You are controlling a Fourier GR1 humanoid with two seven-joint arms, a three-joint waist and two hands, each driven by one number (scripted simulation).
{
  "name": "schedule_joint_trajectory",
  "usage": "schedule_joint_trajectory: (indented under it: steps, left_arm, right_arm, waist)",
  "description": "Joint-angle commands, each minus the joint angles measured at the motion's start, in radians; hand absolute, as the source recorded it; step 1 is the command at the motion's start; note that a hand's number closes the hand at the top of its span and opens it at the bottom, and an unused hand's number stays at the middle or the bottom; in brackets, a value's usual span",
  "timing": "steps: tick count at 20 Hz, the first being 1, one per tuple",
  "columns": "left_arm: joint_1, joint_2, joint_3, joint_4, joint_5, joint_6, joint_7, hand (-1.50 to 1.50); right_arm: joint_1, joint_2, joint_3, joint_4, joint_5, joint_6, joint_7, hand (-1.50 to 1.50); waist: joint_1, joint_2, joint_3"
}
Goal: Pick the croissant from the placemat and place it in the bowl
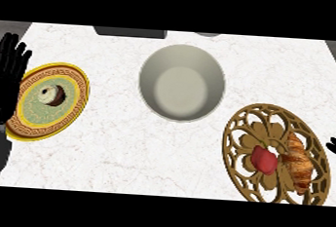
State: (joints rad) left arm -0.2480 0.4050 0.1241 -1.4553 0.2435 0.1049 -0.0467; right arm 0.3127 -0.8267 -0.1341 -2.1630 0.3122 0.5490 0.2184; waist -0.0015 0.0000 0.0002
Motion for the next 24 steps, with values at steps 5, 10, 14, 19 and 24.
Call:
schedule_joint_trajectory:
  steps: [5, 10, 14, 19, 24]
  left_arm:
    - [0.017, -0.015, 0.03, -0.036, -0.018, -0.017, 0.018, 0.0]
    - [0.008, -0.057, 0.0, -0.074, -0.061, 0.025, 0.062, 0.0]
    - [-0.008, -0.035, 0.057, -0.033, -0.032, -0.042, 0.039, 0.0]
    - [0.015, -0.046, 0.075, -0.033, -0.051, -0.055, 0.016, 0.0]
    - [0.102, -0.083, 0.085, -0.033, -0.052, -0.089, -0.063, 0.0]
  right_arm:
    - [-0.05, 0.127, 0.052, 0.164, 0.206, -0.013, -0.104, -1.5]
    - [-0.112, 0.205, 0.113, 0.294, 0.319, -0.084, -0.164, -1.5]
    - [-0.143, 0.182, 0.027, 0.371, 0.303, -0.036, -0.295, -1.5]
    - [-0.214, 0.23, 0.071, 0.441, 0.39, -0.059, -0.345, -1.5]
    - [-0.143, 0.262, 0.061, 0.348, 0.414, -0.014, -0.298, -1.5]
  waist:
    - [0.001, -0.001, 0.0]
    - [0.002, 0.0, 0.0]
    - [-0.001, 0.0, 0.0]
    - [0.001, 0.0, 0.0]
    - [-0.001, -0.001, 0.0]
